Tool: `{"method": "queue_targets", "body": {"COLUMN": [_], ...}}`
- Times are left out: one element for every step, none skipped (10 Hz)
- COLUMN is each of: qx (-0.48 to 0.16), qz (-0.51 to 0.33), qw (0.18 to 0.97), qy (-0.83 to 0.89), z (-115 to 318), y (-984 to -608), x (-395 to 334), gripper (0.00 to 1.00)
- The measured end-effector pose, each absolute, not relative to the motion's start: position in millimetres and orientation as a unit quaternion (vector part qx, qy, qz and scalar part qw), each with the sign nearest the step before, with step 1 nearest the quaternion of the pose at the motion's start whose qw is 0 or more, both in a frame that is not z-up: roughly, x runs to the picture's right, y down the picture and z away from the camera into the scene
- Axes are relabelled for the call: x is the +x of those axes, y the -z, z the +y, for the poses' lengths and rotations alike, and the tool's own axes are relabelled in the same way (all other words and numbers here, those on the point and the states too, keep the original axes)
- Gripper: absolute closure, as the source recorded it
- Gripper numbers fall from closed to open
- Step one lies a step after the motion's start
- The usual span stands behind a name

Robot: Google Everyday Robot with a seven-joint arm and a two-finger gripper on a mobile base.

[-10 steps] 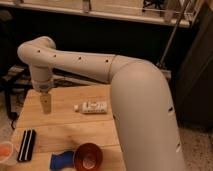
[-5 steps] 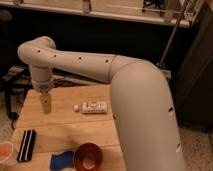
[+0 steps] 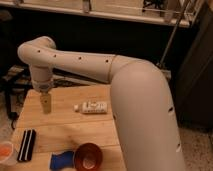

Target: Wipe the white sponge on the table

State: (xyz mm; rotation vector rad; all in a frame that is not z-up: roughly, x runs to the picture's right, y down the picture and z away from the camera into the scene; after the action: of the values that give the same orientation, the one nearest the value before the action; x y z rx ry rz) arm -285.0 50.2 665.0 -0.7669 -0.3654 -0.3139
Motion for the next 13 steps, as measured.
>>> {"method": "queue_targets", "body": {"qx": [-0.37, -0.37, -0.37, -0.37, -0.371, -0.37, -0.368, -0.367, -0.362, -0.36, -0.36, -0.363, -0.369], "qz": [-0.177, -0.177, -0.177, -0.177, -0.177, -0.177, -0.177, -0.174, -0.162, -0.149, -0.139, -0.129, -0.123], "qw": [0.899, 0.899, 0.899, 0.899, 0.899, 0.898, 0.898, 0.899, 0.902, 0.906, 0.908, 0.91, 0.909], "qy": [0.152, 0.152, 0.152, 0.151, 0.152, 0.159, 0.164, 0.167, 0.168, 0.166, 0.163, 0.155, 0.148], "z": [50.3, 50.2, 50.2, 50.1, 51.7, 60.1, 70.7, 81.4, 101.1, 118.9, 138.7, 166.5, 190.1], "y": [-665.0, -665.0, -665.0, -664.9, -665.3, -663.6, -659.5, -655.4, -650.1, -647.2, -644.1, -640.0, -637.8], "x": [-285.0, -285.0, -285.0, -285.1, -284.8, -285.4, -288.0, -288.6, -286.2, -284.0, -283.9, -285.2, -285.4], "gripper": [0.2, 0.2, 0.2, 0.2, 0.2, 0.2, 0.2, 0.2, 0.2, 0.2, 0.2, 0.2, 0.2]}}
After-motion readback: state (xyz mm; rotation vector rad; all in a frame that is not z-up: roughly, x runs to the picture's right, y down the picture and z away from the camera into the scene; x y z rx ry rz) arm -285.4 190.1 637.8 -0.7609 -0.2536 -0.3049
